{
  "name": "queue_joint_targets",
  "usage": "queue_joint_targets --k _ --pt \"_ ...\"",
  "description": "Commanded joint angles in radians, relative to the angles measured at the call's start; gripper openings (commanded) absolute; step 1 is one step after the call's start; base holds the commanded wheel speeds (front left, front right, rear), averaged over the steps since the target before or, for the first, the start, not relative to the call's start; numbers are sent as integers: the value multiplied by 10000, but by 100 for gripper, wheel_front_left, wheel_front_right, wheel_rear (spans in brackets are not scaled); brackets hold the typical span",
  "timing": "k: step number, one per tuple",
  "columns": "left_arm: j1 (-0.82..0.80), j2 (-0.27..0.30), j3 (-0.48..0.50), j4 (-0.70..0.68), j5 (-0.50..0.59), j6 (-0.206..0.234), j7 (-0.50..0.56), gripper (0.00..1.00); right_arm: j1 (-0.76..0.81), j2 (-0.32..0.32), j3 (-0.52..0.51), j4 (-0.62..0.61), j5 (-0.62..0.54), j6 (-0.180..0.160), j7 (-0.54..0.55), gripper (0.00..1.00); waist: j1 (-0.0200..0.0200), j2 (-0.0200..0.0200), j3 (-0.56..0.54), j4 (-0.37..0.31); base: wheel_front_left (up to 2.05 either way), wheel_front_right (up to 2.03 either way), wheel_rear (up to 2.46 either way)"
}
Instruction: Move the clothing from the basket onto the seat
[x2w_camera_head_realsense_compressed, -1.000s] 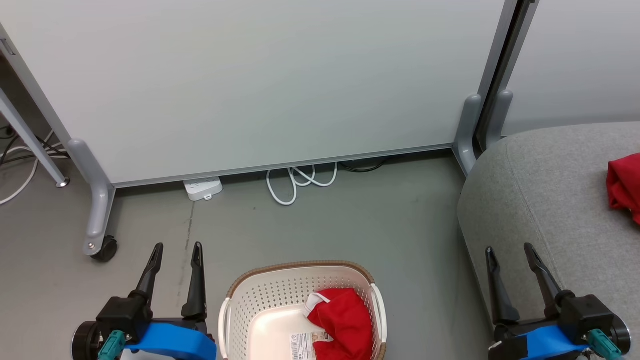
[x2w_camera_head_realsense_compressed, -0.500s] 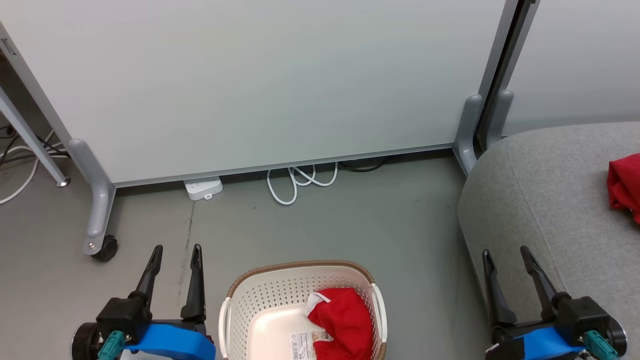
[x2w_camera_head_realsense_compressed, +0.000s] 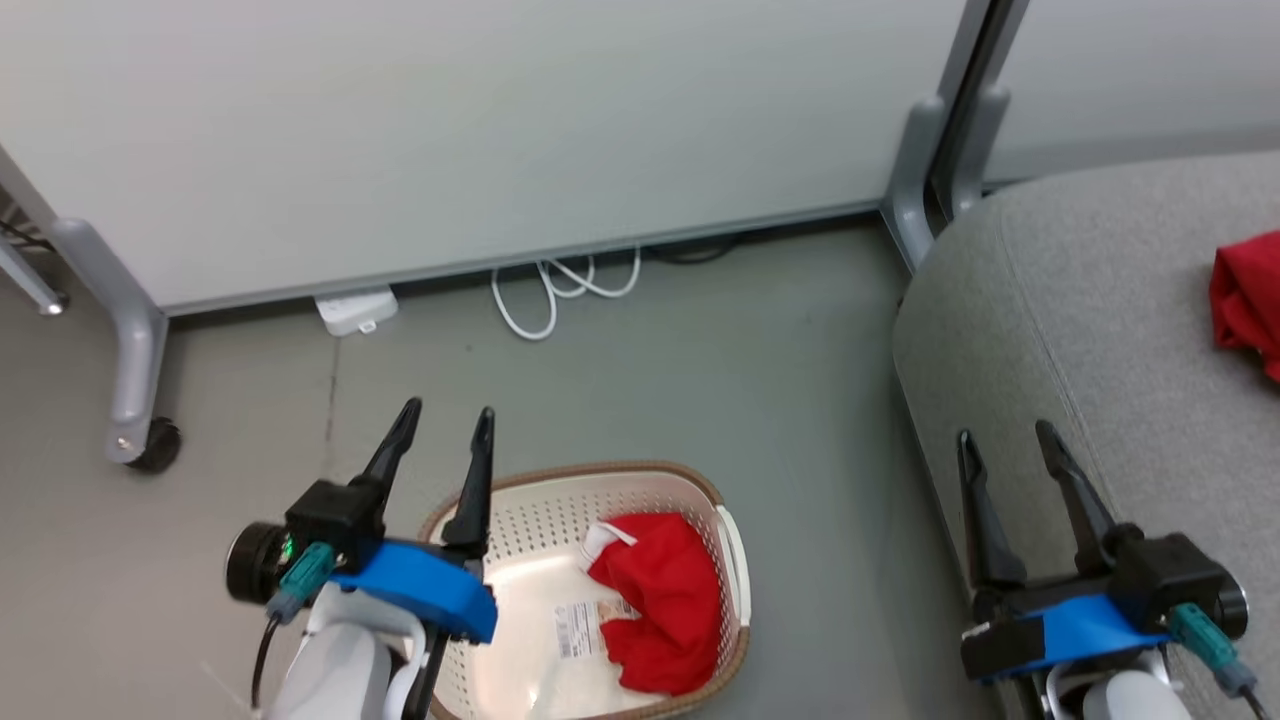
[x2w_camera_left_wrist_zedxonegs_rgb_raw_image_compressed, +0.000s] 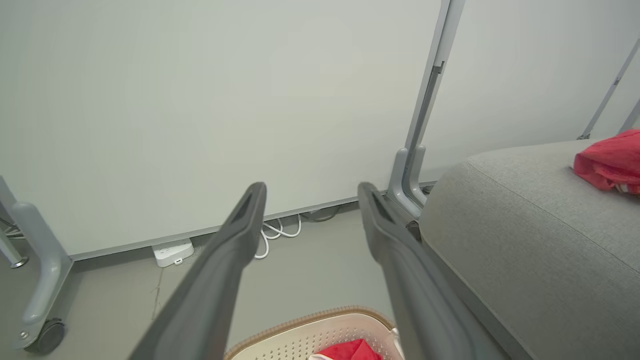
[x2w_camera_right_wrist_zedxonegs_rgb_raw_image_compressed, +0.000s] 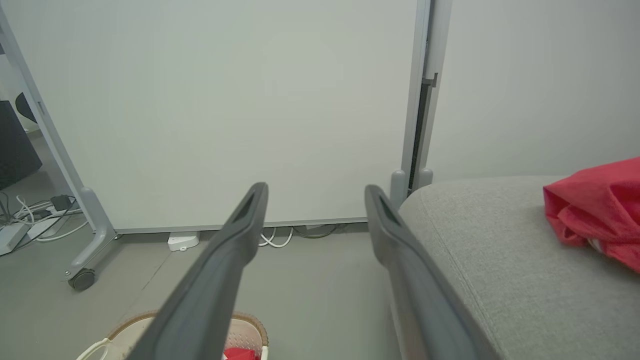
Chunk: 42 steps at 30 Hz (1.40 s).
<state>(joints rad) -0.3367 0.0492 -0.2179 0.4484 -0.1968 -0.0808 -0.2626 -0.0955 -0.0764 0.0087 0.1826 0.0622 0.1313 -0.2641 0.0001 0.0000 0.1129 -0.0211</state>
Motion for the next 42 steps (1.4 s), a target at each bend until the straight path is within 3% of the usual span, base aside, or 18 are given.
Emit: queue_joint_targets --k 1,22,42 --pt "-366 27 -153 216 26 -44 -33 100 -298 -20 -4 -83 10 -10 -5 100 -1 0 587 -377 0 0 0" --pt "-4131 113 -1767 4427 561 -450 -32 100 -2482 111 350 -547 22 -11 -4 100 -1 0 3943 -1816 0 0 0" --pt "-5967 794 -3070 7240 495 -497 -33 100 -4077 213 796 -1012 146 -11 -4 100 -1 0 6516 -2605 0 0 0"
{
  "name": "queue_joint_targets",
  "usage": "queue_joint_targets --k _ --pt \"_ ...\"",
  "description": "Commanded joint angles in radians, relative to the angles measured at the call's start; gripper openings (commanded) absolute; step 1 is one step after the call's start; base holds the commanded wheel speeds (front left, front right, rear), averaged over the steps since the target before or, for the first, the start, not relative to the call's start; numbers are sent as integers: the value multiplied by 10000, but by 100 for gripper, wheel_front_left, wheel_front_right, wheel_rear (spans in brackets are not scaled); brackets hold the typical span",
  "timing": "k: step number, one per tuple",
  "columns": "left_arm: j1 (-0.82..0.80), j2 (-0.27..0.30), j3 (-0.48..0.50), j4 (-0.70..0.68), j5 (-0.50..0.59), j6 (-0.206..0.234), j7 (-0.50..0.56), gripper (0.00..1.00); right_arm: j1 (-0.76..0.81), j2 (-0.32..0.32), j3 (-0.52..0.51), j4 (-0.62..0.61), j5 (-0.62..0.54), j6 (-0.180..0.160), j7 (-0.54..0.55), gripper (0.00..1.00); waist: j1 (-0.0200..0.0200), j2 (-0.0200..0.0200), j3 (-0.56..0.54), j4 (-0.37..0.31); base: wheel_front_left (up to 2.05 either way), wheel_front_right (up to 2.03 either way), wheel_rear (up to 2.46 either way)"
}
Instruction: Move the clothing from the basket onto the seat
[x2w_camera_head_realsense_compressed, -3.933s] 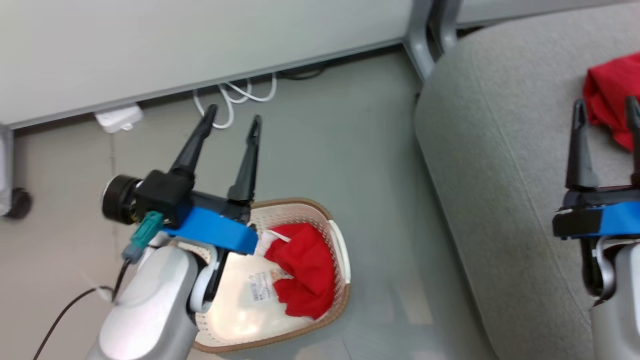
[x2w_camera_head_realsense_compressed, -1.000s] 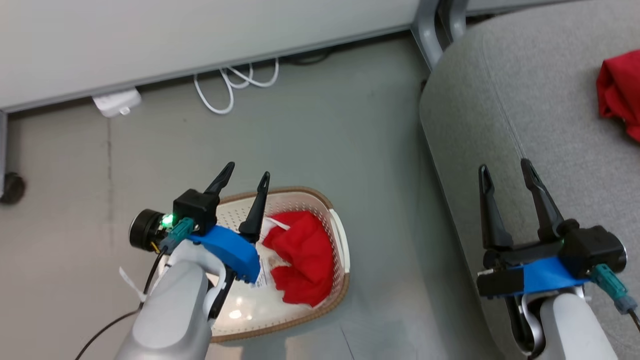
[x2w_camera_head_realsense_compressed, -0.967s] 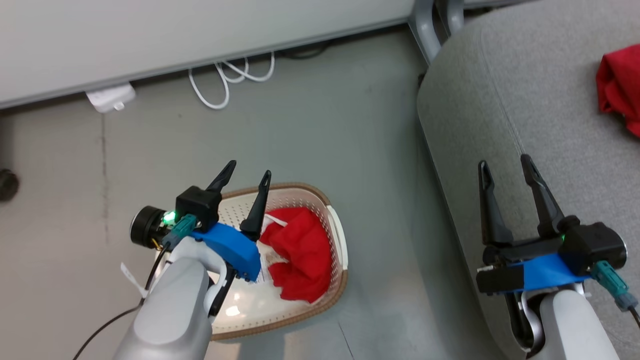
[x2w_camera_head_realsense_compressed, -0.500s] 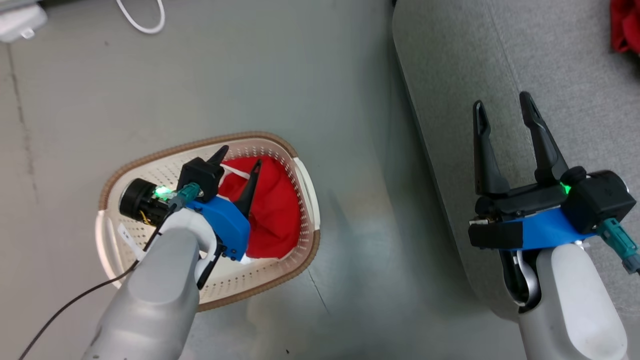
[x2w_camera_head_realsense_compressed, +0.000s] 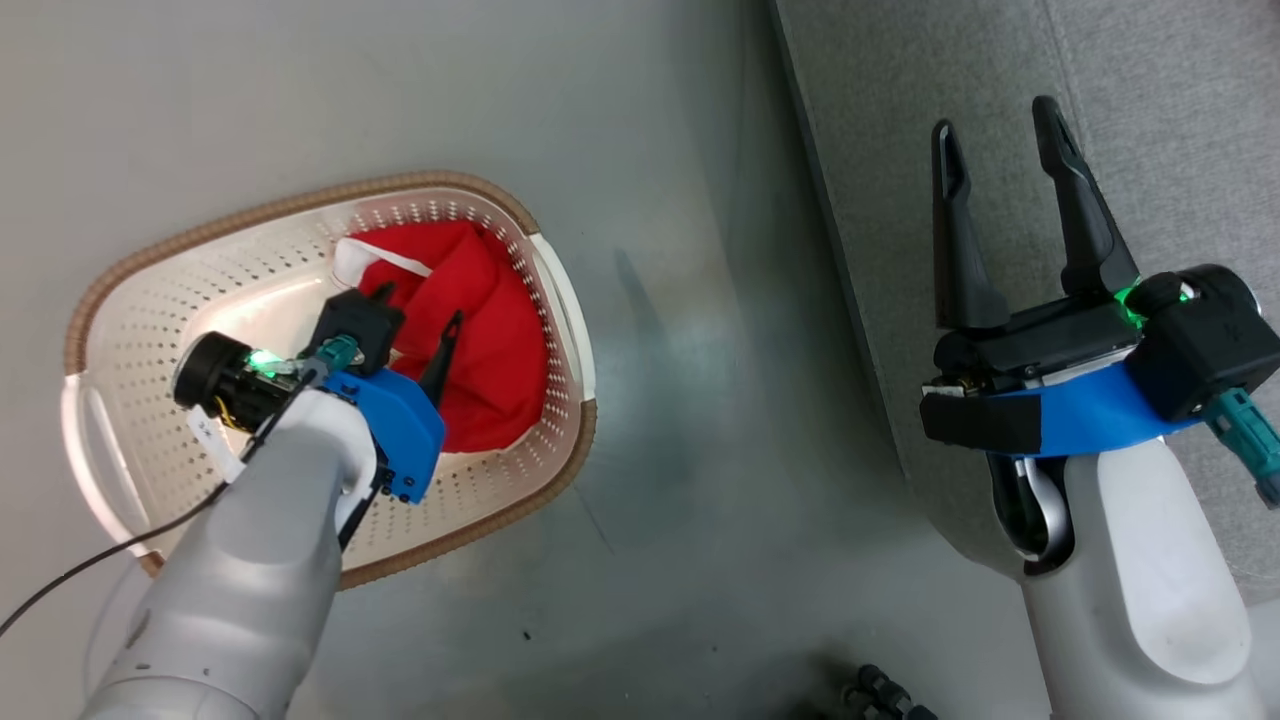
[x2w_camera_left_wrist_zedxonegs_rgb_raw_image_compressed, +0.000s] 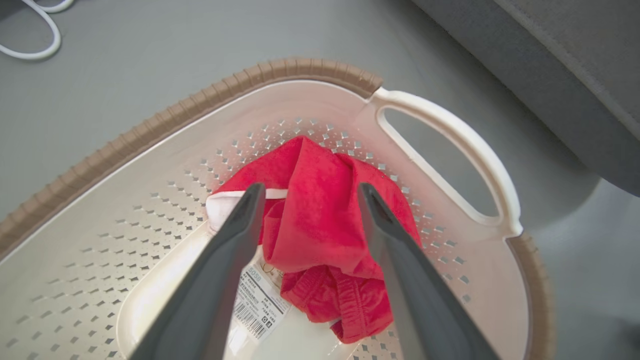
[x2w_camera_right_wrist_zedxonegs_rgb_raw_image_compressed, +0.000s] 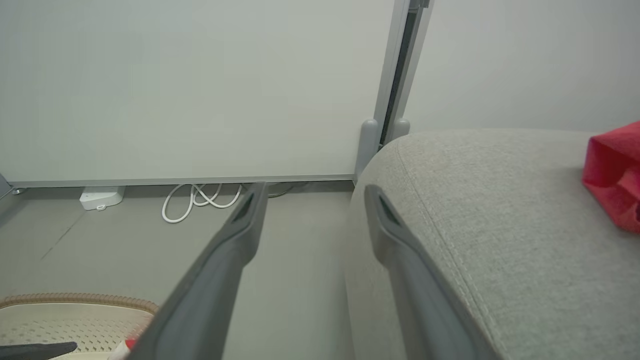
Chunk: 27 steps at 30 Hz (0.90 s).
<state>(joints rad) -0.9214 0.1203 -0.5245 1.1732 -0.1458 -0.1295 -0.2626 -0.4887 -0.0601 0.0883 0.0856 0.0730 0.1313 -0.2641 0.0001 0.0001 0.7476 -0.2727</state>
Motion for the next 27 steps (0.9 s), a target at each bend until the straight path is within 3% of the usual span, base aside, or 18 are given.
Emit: queue_joint_targets --k 1,9,27 --pt "-209 140 -2 60 -92 -8 -32 100 -186 55 14 -74 36 -11 -4 100 -1 -1 281 -122 0 0 0" --pt "-751 419 -203 446 -373 0 -32 100 -584 87 23 -482 -14 -11 -4 100 -1 -1 1136 -320 0 0 0" --pt "-1421 155 -912 977 -805 -2 222 100 -895 104 16 -714 -52 -11 -4 100 -1 -1 2094 -254 0 0 0"
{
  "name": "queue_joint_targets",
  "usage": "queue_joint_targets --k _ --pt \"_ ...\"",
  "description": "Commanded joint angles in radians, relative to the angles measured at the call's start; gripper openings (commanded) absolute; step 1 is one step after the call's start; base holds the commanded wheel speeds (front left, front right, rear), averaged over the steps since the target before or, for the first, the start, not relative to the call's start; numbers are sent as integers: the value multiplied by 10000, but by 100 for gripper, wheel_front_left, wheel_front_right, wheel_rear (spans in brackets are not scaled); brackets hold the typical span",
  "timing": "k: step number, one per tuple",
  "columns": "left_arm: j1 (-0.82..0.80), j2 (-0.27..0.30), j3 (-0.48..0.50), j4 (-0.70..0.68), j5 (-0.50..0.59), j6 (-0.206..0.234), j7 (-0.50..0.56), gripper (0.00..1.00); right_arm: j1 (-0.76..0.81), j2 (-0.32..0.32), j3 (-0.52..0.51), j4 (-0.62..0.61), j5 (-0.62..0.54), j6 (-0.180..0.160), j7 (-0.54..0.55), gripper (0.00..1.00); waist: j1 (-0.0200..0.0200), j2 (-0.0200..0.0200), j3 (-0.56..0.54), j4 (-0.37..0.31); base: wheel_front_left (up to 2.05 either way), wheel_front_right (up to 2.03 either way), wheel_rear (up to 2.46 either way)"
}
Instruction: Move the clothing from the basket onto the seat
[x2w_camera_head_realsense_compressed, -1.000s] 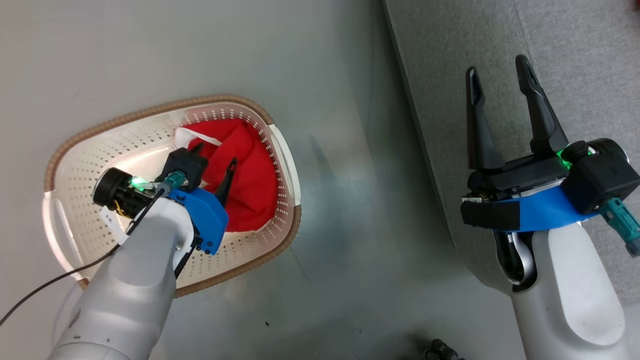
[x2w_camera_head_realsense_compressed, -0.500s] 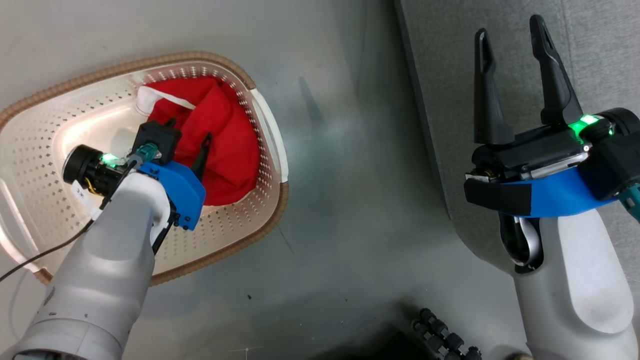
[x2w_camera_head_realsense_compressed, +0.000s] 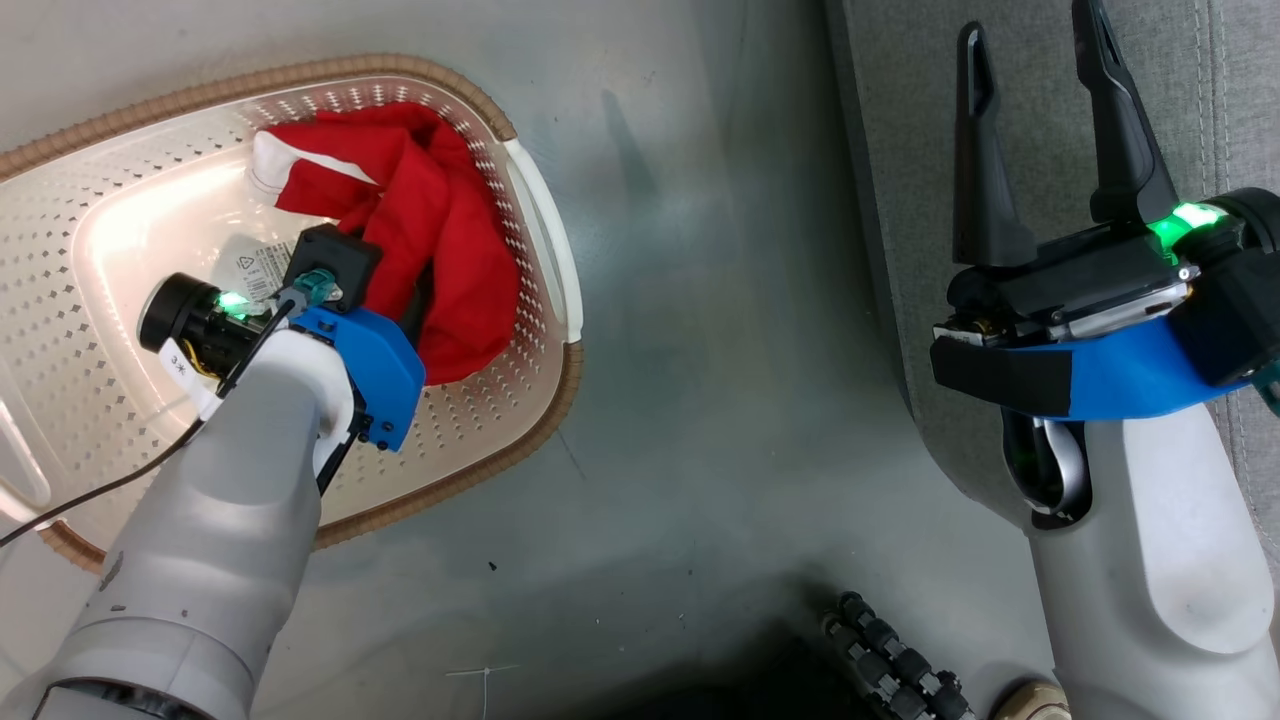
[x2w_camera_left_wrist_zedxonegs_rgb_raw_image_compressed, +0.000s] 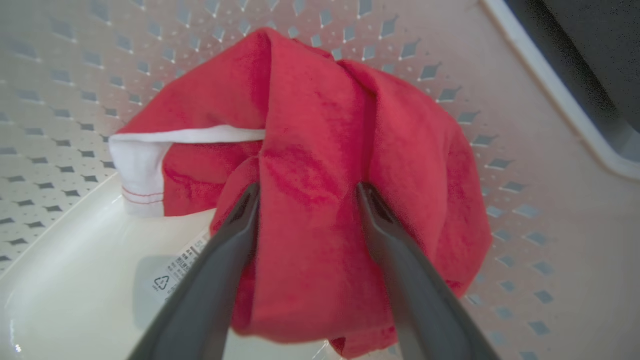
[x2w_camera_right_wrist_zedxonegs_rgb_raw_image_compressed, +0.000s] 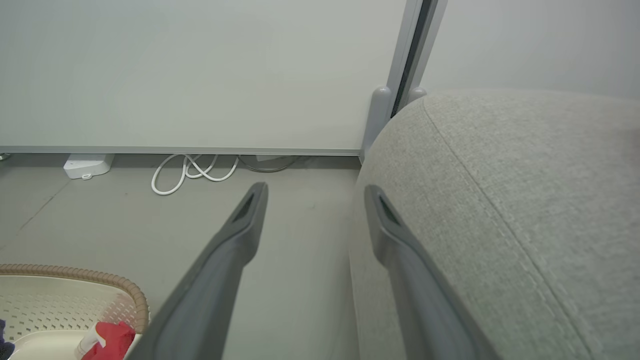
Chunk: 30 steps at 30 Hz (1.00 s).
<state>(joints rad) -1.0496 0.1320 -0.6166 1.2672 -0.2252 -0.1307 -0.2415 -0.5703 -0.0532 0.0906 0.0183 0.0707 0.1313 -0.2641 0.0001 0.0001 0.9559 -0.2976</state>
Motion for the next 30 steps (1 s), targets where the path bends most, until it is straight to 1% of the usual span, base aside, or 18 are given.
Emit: queue_joint_targets --k 1,3,4,5,6,14,19,30 --pt "-159 27 -25 57 -29 10 50 100 -79 35 -17 -50 -31 -11 -4 100 -1 -1 34 -7 0 0 0" --pt "-151 4 -146 90 -74 10 228 99 -66 37 -31 -65 -40 -11 -4 100 -1 -1 77 -8 0 0 0" --pt "-146 -3 -207 106 -97 10 294 56 -60 38 -41 -70 -45 -11 -4 100 -1 -1 93 -5 0 0 0" --pt "-163 0 -252 114 -103 10 346 29 -57 39 -48 -72 -48 -9 -4 100 -1 -1 104 -2 0 0 0" --pt "-154 -6 -305 123 -128 10 405 0 -61 40 -53 -65 -49 -11 -4 100 -1 -1 109 1 0 0 0" --pt "-191 3 -686 159 -426 10 491 0 -142 42 -114 -39 -41 -9 -4 100 -1 -1 71 72 0 0 0" --pt "-167 -129 -859 144 -679 10 358 0 -121 42 -148 48 -57 -11 -4 100 -1 -1 -87 181 0 0 0" --pt "123 -487 -1287 -489 -1493 9 -104 0 129 -98 -329 220 -99 -11 -4 100 -1 -1 -928 771 0 0 0"
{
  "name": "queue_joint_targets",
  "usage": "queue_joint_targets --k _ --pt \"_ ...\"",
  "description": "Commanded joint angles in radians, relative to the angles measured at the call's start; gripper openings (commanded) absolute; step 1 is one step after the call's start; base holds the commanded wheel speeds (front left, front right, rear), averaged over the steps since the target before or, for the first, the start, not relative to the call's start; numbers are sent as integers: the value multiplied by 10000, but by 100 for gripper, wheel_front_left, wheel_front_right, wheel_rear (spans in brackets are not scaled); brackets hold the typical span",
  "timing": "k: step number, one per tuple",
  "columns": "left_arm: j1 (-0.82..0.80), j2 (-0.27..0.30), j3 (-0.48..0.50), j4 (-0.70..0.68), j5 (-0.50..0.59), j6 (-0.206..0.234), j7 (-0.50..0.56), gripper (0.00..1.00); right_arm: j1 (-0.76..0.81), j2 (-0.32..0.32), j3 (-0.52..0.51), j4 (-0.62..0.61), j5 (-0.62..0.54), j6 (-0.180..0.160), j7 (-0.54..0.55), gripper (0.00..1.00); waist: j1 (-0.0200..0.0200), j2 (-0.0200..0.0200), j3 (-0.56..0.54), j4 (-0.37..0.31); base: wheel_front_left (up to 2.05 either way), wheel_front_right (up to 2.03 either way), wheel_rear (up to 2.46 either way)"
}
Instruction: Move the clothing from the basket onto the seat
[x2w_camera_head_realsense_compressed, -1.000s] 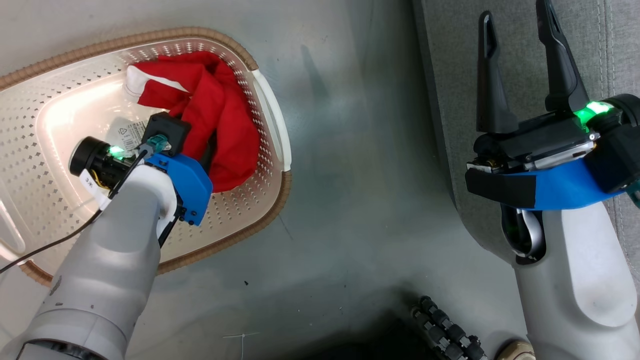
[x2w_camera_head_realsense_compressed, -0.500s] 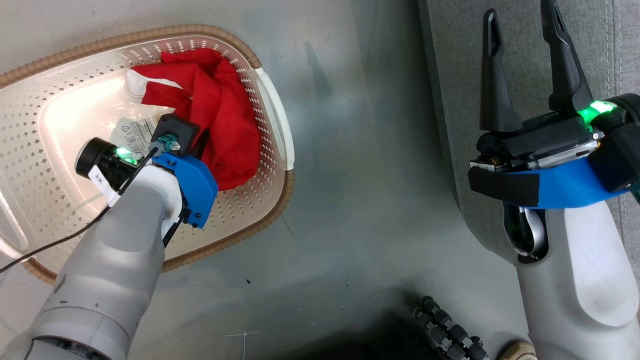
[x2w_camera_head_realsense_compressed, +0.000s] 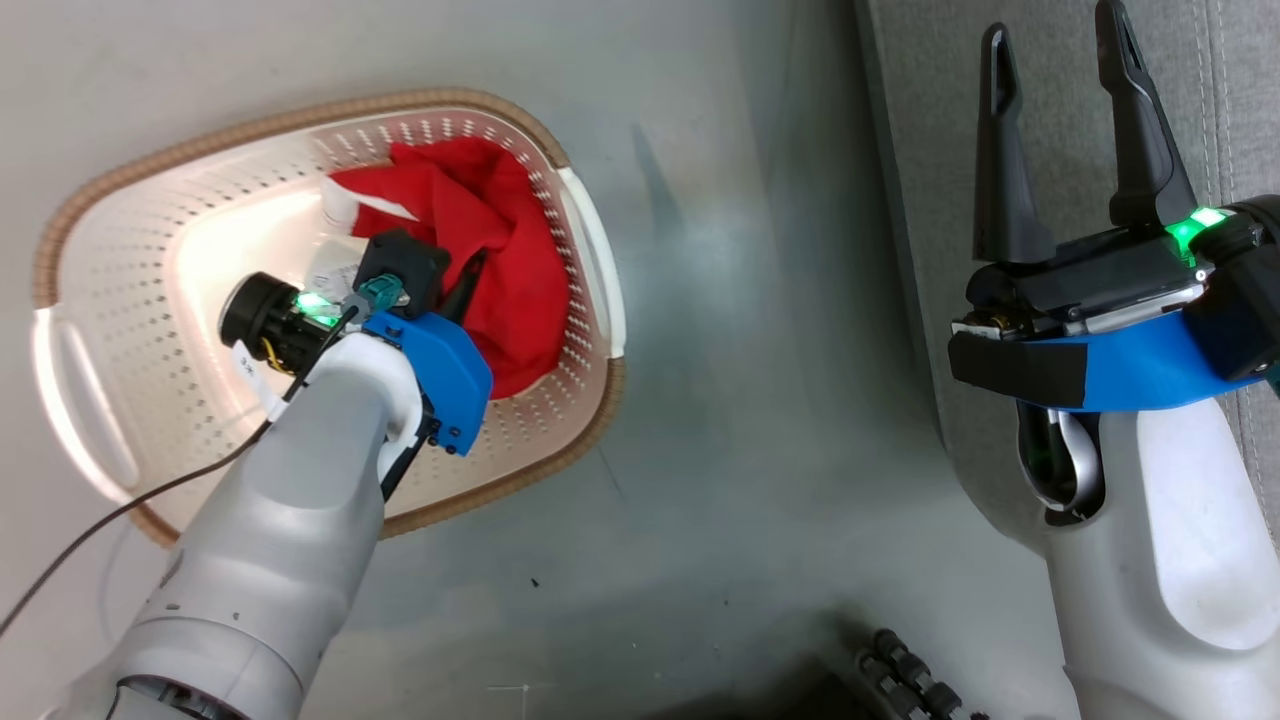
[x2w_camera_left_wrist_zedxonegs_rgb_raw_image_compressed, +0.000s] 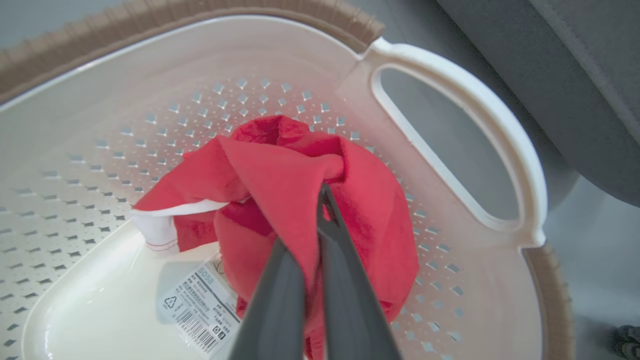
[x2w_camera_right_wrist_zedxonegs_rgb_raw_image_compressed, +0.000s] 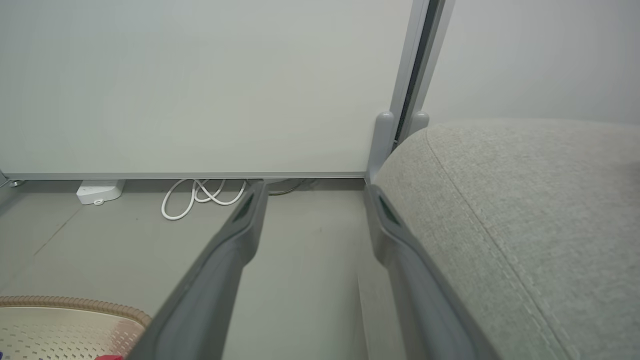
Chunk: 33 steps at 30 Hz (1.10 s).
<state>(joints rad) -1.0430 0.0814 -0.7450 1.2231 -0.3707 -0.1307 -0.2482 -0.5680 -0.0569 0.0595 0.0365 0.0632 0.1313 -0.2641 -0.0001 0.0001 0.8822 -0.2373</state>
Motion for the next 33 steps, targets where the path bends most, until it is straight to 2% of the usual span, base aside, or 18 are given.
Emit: queue_joint_targets --k 1,9,14,33 --pt "130 -12 -56 -143 -131 9 -81 0 130 -83 -30 61 -27 -11 -4 100 1 -1 -305 241 0 0 0" --pt "659 -71 -301 -837 -771 9 -189 0 395 -233 -114 250 -96 -11 -4 100 1 -1 -1245 729 0 0 0" --pt "1212 64 -153 -1810 -980 9 -178 0 678 -354 -173 442 -117 -11 -4 100 1 -1 -2044 1070 0 0 0" --pt "3227 208 1154 -5199 12 129 -182 0 2288 -560 -261 1190 -1 -11 -4 100 1 -1 -5051 1933 0 0 0"
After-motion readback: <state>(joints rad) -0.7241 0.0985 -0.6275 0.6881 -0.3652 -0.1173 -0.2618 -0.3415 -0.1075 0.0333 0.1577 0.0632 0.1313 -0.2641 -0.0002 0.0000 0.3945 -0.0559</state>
